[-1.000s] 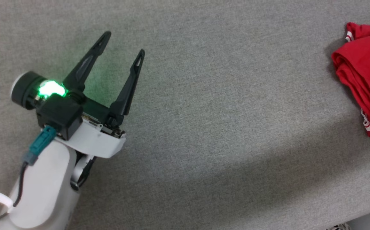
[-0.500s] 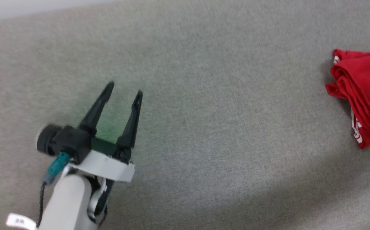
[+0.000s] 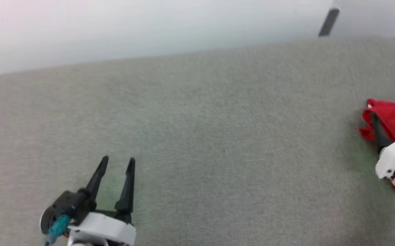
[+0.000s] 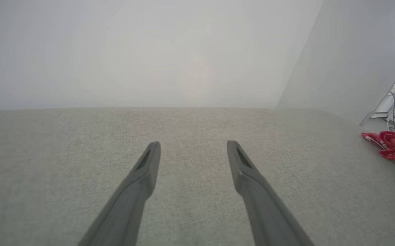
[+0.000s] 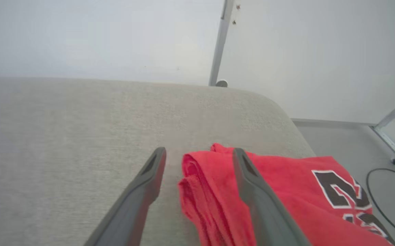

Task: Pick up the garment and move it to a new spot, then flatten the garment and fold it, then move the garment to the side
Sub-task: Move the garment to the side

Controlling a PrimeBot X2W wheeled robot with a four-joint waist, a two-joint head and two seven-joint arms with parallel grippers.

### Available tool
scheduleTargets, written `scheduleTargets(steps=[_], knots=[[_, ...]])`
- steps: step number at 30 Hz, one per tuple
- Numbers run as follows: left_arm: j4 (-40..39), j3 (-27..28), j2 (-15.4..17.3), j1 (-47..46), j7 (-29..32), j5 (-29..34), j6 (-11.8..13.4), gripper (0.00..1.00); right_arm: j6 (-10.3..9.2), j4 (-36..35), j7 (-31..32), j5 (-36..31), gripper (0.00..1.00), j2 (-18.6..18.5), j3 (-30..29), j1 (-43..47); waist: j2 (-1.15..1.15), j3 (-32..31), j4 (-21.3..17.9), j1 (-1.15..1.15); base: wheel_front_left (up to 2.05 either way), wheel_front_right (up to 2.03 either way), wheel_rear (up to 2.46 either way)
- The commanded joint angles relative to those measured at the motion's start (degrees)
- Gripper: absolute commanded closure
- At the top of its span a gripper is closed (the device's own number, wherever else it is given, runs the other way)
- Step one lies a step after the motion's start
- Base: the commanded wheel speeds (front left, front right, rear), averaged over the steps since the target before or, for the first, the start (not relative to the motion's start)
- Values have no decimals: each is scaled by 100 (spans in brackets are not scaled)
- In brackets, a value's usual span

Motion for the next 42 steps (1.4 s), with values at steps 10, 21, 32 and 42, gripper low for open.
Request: scheduleTargets(steps=[10, 21, 32, 42], knots=[[7, 338, 63, 542, 4, 7, 1, 0, -6, -1080, -27, -60, 0, 406, -8, 996, 0, -1075, 905, 0, 0, 0, 0], [-127, 502, 180, 804, 5, -66, 1, 0, -6, -2144, -27, -175, 0, 648, -432, 1882, 0, -1276, 1001, 0, 0, 0, 0], [-266, 627, 166, 1233, 4, -225, 1, 0, -6, -3048, -23, -310, 0, 599, -1157, 3066, 0, -1391, 1053, 0, 0, 0, 0], [-505, 776, 108, 1591, 5, -80, 1, 0, -6, -3817, 229, -463, 0, 783, -1758, 3773, 0, -1435, 1012, 0, 0, 0, 0]])
